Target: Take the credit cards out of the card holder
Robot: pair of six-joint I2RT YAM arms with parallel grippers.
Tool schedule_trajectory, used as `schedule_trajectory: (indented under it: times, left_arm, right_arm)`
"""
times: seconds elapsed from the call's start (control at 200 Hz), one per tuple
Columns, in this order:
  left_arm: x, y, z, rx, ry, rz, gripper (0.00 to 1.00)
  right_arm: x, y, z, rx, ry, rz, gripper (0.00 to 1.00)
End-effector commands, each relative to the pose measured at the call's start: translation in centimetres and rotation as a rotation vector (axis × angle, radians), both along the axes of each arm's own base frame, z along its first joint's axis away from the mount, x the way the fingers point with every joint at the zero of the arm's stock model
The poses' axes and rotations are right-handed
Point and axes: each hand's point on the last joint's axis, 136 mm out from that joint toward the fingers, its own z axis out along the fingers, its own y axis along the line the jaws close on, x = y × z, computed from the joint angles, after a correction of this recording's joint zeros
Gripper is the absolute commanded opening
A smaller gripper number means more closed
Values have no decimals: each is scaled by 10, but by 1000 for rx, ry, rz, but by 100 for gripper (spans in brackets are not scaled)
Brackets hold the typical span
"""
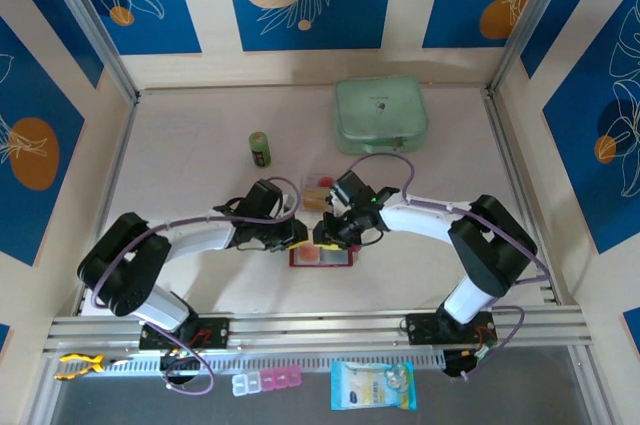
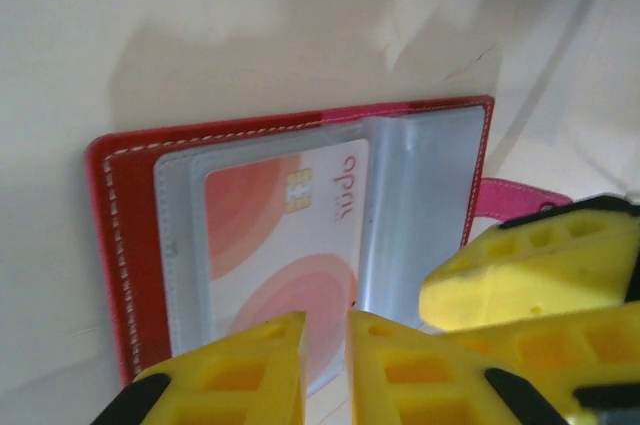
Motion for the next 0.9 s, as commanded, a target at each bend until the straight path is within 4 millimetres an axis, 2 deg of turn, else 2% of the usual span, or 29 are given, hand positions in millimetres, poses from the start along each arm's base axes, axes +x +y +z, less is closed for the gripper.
schedule_trajectory:
  times: [0.0,0.26,0.75,0.895]
  left_arm:
    - [-4,16,-7,57,-11,1,13]
    - [-6,25,-18,93,-7,-4,8]
    - [-13,29,-33,119,38,-9,7]
    - [-13,28,-34,120,43,-10,7]
  right_arm:
    - [2,8,3,16,15,7,30]
    - [4,10,-2,7,26,9,30]
    - [3,13,-13,-3,46,17,30]
    - [3,14,-15,3,51,22,24]
